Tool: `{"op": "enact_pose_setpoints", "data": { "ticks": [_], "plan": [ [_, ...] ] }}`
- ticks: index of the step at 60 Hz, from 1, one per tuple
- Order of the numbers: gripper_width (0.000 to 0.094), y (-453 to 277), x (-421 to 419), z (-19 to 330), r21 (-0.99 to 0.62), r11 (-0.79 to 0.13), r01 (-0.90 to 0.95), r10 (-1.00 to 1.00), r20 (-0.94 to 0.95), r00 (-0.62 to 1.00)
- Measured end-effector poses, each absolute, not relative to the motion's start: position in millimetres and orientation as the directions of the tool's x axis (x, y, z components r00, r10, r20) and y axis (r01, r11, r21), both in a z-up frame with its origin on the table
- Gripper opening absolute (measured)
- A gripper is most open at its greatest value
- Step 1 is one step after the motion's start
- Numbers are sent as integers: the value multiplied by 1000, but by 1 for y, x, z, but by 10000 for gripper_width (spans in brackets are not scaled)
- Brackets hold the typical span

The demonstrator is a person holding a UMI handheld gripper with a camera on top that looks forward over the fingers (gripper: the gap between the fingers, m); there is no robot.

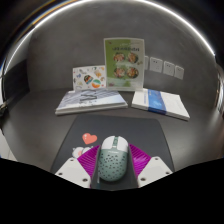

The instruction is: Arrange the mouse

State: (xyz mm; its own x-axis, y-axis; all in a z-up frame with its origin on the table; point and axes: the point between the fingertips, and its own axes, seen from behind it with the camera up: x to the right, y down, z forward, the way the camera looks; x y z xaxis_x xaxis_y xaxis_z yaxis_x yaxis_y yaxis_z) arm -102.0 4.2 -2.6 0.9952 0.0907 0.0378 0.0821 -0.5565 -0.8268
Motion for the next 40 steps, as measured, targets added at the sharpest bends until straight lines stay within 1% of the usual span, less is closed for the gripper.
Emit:
{"op": "enact_pose_setpoints", "data": {
  "ticks": [2,4,7,8,9,10,11,13,14,19,20,22,29,37,40],
  "plan": [
    [476,6,-103,-7,-828,-554,87,93,42,995],
    [469,9,-104,-5,-842,-535,76,97,28,995],
    [483,9,-106,-8,-836,-542,80,109,25,994],
    [507,11,-106,-7,-838,-539,80,110,24,994],
    [557,12,-106,-7,-836,-542,84,110,29,994],
    [531,11,-105,-8,-832,-547,91,113,34,993],
    [551,12,-105,-8,-831,-549,94,114,37,993],
    [600,11,-104,-7,-827,-555,93,107,40,993],
    [692,12,-103,-7,-827,-555,91,100,42,994],
    [900,14,-100,-1,-837,-540,90,79,56,995],
    [854,14,-100,0,-838,-538,95,78,63,995],
    [829,12,-99,2,-836,-538,105,75,77,994],
    [854,-6,-102,13,-842,-535,75,50,57,997],
    [846,-49,-130,27,-863,-504,39,75,1,997],
    [843,-73,-138,31,-860,-508,42,76,4,997]
  ]
}}
